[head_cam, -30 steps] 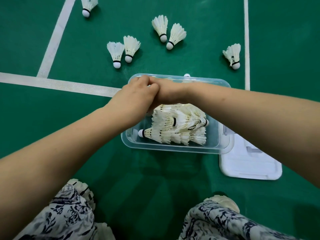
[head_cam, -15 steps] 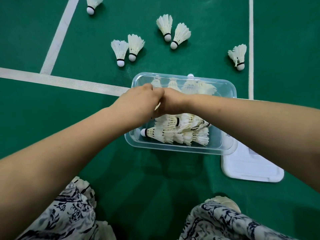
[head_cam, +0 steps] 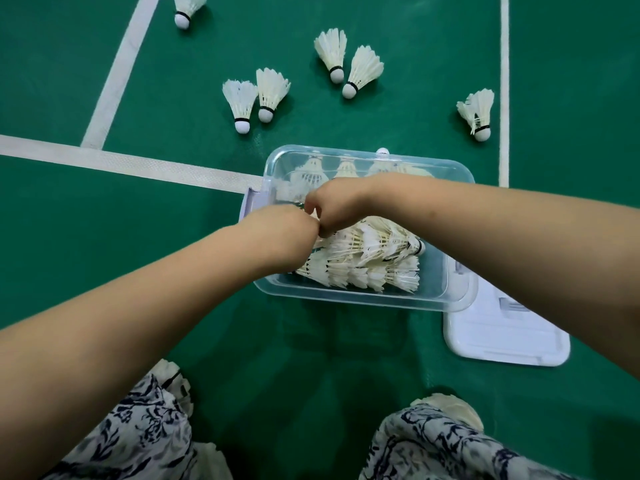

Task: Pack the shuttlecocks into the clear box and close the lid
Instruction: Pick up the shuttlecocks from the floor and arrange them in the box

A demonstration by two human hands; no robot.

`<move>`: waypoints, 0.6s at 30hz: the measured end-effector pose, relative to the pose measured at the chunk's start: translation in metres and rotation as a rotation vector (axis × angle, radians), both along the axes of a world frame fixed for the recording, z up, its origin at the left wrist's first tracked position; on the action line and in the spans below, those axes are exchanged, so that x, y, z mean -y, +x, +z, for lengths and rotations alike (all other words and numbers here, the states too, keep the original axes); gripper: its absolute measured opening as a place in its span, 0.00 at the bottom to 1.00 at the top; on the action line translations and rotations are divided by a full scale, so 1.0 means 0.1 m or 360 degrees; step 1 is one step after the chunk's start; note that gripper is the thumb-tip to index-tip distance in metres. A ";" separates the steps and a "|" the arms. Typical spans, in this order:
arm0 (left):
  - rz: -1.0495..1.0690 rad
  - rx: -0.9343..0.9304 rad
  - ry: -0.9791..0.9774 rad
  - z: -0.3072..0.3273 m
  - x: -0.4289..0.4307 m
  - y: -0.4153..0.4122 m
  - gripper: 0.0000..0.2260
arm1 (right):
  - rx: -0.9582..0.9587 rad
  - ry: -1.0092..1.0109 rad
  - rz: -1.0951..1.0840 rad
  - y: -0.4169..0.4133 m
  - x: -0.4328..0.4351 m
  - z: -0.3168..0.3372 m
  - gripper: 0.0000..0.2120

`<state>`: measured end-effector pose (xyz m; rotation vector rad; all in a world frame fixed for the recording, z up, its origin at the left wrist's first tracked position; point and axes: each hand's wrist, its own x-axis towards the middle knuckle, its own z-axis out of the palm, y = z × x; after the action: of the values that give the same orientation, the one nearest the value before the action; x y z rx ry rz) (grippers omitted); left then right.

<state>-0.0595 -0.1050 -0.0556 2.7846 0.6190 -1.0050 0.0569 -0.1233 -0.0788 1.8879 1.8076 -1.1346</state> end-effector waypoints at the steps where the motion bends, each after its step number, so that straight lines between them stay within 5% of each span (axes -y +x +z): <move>1: -0.0018 -0.0019 0.0020 -0.02 0.02 0.00 0.15 | -0.0015 -0.0007 -0.0027 0.01 0.01 -0.01 0.19; 9: -0.0120 -0.0010 0.0194 0.04 0.03 0.01 0.14 | -0.0179 0.0199 -0.0299 0.09 0.19 0.05 0.18; 18: -0.0077 0.0361 0.0261 0.67 0.09 0.13 0.11 | -0.0025 0.0499 -0.0297 0.00 0.49 0.76 0.10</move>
<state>-0.0469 -0.1137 0.0115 3.0105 0.6307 -0.6583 0.0565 -0.1723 -0.0025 2.2706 1.9451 -0.9679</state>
